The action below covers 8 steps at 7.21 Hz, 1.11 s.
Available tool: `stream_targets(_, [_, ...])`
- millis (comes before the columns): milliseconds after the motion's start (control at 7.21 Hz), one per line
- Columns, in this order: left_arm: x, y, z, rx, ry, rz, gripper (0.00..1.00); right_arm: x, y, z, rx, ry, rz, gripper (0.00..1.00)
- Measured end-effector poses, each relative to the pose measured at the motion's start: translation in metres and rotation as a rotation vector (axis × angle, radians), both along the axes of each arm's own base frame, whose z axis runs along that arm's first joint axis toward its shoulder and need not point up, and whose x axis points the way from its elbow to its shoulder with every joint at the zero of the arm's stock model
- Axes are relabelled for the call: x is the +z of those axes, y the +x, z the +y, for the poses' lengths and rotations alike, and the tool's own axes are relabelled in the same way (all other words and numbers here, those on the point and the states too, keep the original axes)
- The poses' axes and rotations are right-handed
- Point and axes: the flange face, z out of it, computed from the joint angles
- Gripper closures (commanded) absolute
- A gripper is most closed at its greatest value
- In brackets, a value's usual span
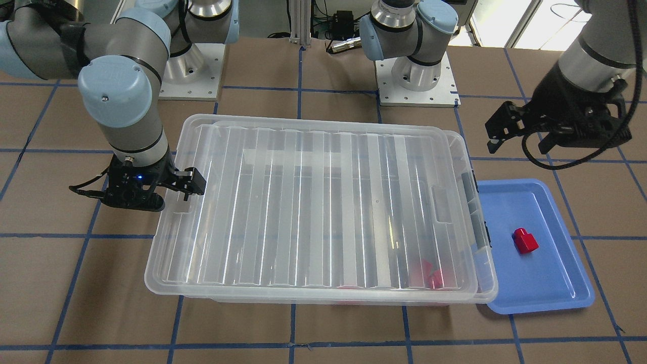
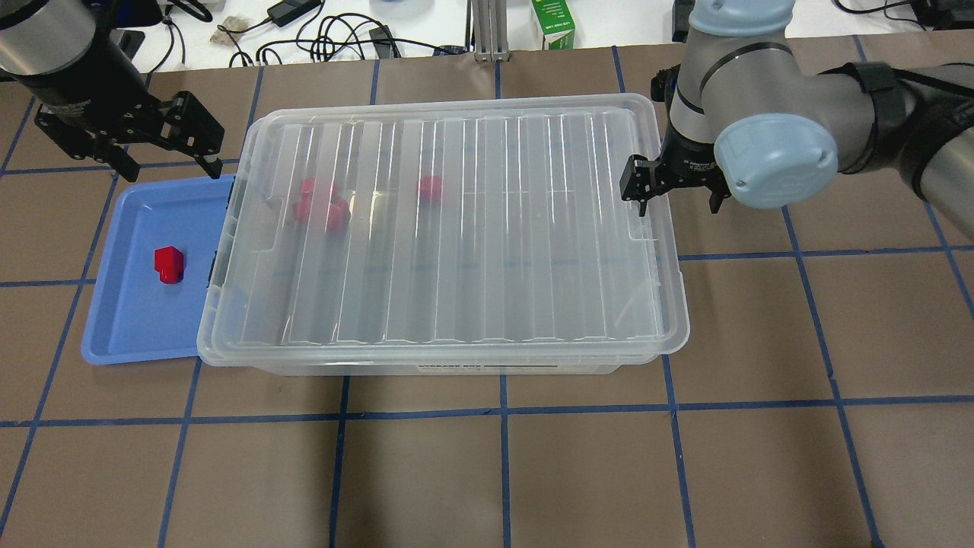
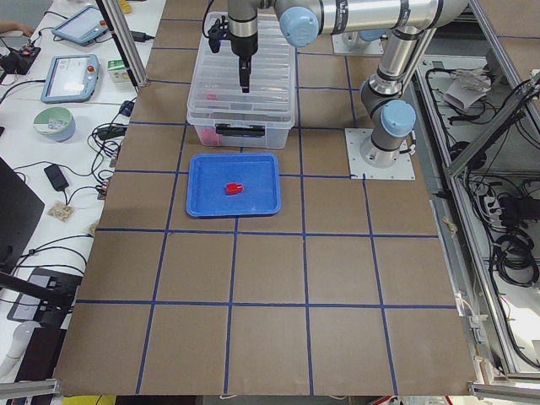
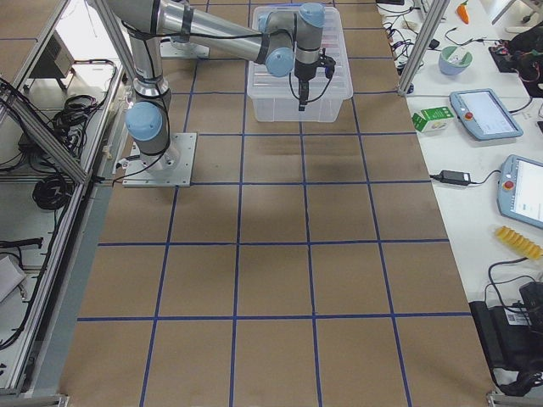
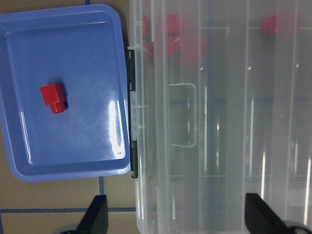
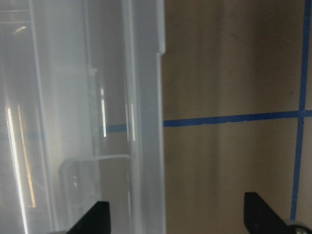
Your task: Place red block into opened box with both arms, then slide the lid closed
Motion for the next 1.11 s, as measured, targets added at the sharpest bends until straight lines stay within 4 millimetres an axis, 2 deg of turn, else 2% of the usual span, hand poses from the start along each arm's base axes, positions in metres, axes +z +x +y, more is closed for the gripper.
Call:
stream_targets(139, [-0.019,0.033,-0.010,0.004,0.024,0.021,0.00,-0.001,-0.013,-0.001,0.006,0.003,0.022,0.00])
stream_targets(416, [-0.063,0.077,-0.031,0.038,0.061,0.074,0.00,0.000,-0.050,-0.007,0.010,0.013,0.036,0.00])
stream_targets(693, [-0.117,0.109,-0.058,0.057,0.083,0.094,0.00,0.010,-0.080,-0.007,0.009,0.012,0.038,0.00])
stream_targets(832, [-0.151,0.120,-0.071,0.062,0.095,0.097,0.00,0.015,-0.099,-0.006,-0.015,0.010,0.036,0.00])
stream_targets(1109, [-0.216,0.137,-0.082,0.078,0.085,0.070,0.00,0.017,-0.131,-0.004,-0.046,0.016,0.033,0.00])
